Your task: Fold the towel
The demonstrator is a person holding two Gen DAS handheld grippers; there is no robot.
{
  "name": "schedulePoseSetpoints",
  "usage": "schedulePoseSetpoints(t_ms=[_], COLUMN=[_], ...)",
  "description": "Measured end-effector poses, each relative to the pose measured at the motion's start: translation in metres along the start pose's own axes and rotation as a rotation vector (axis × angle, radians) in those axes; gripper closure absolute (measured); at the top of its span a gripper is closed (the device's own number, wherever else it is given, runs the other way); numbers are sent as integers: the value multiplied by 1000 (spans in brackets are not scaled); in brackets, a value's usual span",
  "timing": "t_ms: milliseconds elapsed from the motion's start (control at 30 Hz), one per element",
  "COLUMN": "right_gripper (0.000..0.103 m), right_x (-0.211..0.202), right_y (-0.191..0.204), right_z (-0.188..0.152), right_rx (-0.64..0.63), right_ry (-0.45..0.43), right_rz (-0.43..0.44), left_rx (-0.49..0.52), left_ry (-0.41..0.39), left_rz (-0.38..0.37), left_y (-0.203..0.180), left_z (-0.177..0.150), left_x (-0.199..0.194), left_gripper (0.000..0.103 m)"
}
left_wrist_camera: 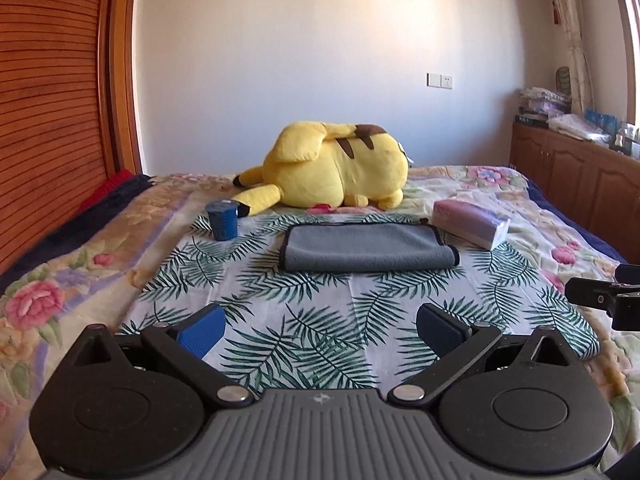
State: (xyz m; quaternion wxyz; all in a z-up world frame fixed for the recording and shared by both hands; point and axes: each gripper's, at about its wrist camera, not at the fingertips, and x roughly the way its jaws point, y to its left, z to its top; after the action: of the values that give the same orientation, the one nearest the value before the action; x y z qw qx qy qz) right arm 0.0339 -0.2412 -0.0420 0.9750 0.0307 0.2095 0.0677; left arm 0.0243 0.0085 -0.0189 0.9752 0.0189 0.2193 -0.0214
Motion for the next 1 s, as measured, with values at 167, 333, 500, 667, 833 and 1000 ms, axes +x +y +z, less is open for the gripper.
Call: schedulePoseSetpoints(t_ms=[167, 333, 500, 667, 833, 1000], right_gripper=[0, 0, 0, 0, 0, 0], right_x=[-2, -6, -10, -12, -13, -13], right_y=[1, 1, 0, 0, 0, 0], right_z=[1, 2, 3, 3, 2, 3], right_rx=[-13, -19, -17, -17, -20, -20], right_ry=[-27, -60, -86, -101, -106, -107], right_rz=[-1, 2, 0, -7, -10, -10], left_rx=[6, 20, 24, 27, 34, 45], left_ry=[-26, -45, -65, -69, -73, -75], left_rz=[4, 6, 10, 12, 14, 15], left_y=[1, -2, -1, -1, -2, -3], left_z=[1, 2, 2, 2, 3, 1], left_x=[-4, -7, -10, -10, -11, -11], left_gripper=[16, 16, 16, 16, 16, 16])
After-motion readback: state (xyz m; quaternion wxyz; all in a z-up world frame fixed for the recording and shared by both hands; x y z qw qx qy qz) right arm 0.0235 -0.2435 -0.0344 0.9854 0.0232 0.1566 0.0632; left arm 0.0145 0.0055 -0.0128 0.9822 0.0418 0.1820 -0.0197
